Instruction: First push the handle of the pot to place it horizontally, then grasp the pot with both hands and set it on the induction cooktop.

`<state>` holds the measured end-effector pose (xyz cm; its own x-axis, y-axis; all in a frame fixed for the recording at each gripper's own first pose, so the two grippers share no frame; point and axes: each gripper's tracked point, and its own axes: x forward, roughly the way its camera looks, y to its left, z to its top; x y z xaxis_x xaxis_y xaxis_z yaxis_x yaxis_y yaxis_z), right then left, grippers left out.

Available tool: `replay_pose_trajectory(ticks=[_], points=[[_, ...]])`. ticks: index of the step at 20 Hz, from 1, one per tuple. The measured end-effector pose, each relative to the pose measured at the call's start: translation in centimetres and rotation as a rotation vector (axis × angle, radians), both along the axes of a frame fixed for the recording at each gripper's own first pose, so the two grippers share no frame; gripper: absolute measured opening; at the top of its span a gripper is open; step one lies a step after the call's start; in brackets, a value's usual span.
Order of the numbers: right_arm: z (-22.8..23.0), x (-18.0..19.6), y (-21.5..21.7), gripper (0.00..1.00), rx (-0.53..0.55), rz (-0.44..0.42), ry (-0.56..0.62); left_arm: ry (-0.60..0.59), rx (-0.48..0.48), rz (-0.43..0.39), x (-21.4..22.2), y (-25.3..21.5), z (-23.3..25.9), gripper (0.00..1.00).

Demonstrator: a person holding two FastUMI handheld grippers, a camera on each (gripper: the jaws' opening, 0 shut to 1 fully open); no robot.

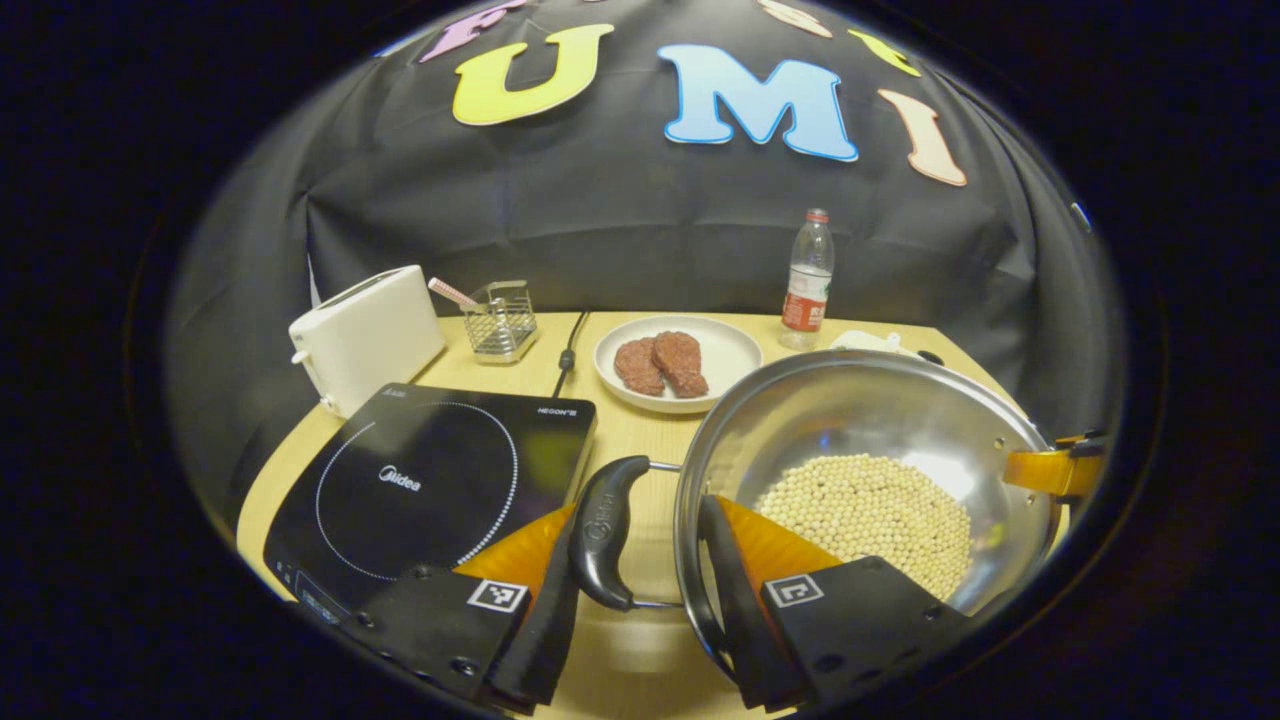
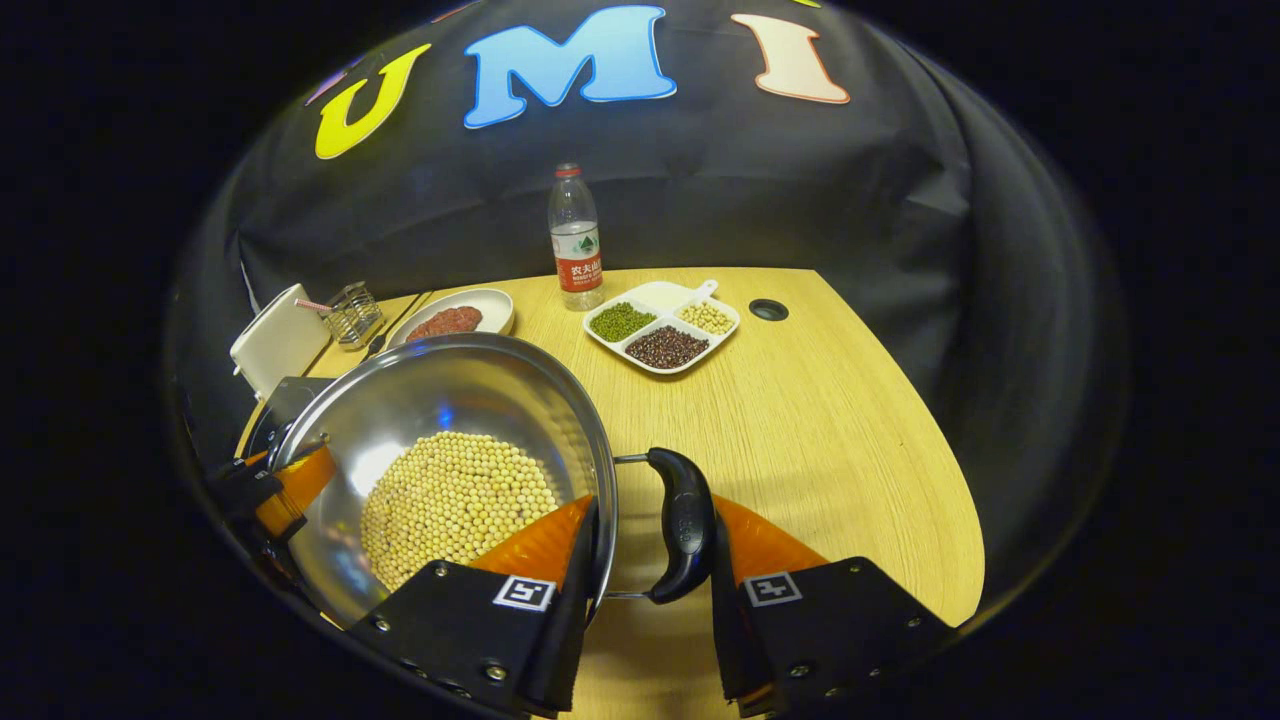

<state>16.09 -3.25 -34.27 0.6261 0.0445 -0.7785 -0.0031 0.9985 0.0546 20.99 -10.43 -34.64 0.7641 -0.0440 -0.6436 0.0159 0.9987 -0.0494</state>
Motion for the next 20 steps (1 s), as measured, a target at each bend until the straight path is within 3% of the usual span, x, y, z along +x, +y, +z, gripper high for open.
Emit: replay_pose_trajectory(ticks=[3, 12, 15, 20], points=[[1.4, -0.9, 1.4, 0.54, -0.013, -0.036, -0.019, -0.012, -0.013, -0.037, 0.3, 1.5, 0.8, 0.72], [3.5, -2.0, 7.2, 0.54, -0.022, -0.090, -0.030, -0.038, -0.020, -0.080, 1.1, 7.5, 1.7, 0.67], [3.7, -2.2, 9.6, 0.54, -0.017, -0.094, -0.032, -0.038, -0.017, -0.083, 1.4, 10.1, 1.8, 0.76], [3.8, -2.5, 14.2, 0.54, -0.002, -0.096, -0.034, -0.046, -0.002, -0.083, 1.7, 15.0, 1.7, 0.67]])
